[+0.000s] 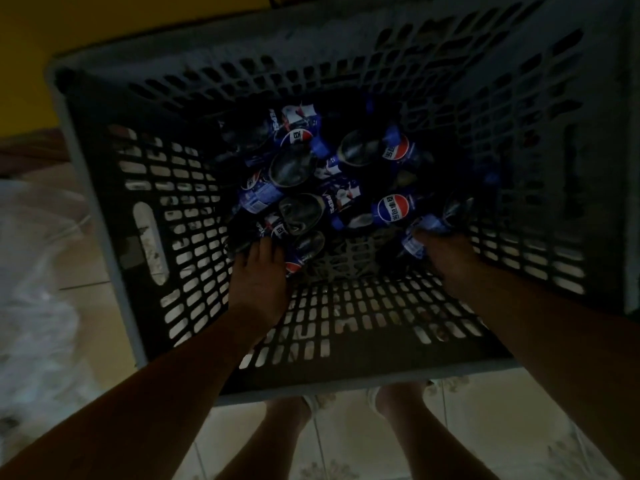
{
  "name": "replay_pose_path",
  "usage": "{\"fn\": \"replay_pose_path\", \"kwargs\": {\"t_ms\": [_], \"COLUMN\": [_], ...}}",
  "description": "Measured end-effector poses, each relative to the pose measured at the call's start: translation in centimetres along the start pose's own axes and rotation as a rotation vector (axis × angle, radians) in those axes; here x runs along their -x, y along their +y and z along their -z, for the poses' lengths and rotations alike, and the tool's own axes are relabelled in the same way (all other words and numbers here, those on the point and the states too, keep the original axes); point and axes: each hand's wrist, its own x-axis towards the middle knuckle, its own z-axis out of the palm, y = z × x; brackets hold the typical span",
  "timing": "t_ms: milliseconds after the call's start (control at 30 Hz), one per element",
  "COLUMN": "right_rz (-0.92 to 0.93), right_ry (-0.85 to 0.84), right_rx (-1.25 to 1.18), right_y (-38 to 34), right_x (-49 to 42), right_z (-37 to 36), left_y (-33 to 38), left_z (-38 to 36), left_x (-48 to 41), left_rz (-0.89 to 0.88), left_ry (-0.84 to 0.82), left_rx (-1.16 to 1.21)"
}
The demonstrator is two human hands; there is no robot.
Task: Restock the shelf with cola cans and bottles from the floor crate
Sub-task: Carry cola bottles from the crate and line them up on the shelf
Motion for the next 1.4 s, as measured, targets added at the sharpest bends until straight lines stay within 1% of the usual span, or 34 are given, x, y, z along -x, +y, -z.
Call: {"fn": "replay_pose_path", "kwargs": {"t_ms": [100,200,367,500,600,667,767,867,1000,1033,1133,1233,1400], "right_rz": [0.007,0.018,0.121,0.130,0.114,0.094,0.108,0.139,0.111,0.085,0.046,0.043,0.114], "right_ry": [0.026,0.040,0.072,-0.026,-0.152,-0.217,-0.264,-0.276,-0.283,-0.292,-0.300,-0.310,-0.400], "right_rx": [-0.028,0.007,0.100,0.147,0.187,0.178,0.150,0.167,0.123,0.098,0.045,-0.032,-0.099], "right_y": [0.3,0.4,0.0,-0.7,-1.2,-1.5,-2.2,-2.9,-3.5,-3.5,-3.5,-3.4,-4.7], "right_x": [-0.8,-0.9,0.3,2.7,5.5,7.1,9.9,13.0,18.4,20.0,25.7,31.8,45.7], "right_z": [-0.3,-0.1,0.5,1.2,1.6,1.9,2.4,2.9,4.1,4.5,5.8,7.0,9.5], "left_y": [0.3,0.2,-0.3,-0.6,-0.6,-0.6,-0.4,0.1,0.2,0.1,0.0,-0.4,-1.2], "left_z": [-0.4,-0.6,0.3,1.5,2.7,3.6,5.4,8.0,11.4,12.5,16.8,21.3,31.3], "left_x": [-0.9,-1.8,-1.7,-0.9,0.1,0.9,2.3,4.5,8.2,9.3,13.7,18.6,29.9], "left_rz": [-0.004,-0.040,-0.106,-0.241,-0.289,-0.309,-0.304,-0.245,-0.137,-0.135,-0.127,-0.056,0.077], "left_ry": [0.052,0.035,0.045,0.044,0.054,0.116,0.192,0.257,0.263,0.271,0.274,0.273,0.138], "left_rx": [-0.006,-0.079,-0.103,-0.174,-0.160,-0.129,-0.029,0.107,0.332,0.416,0.762,0.953,1.519]}}
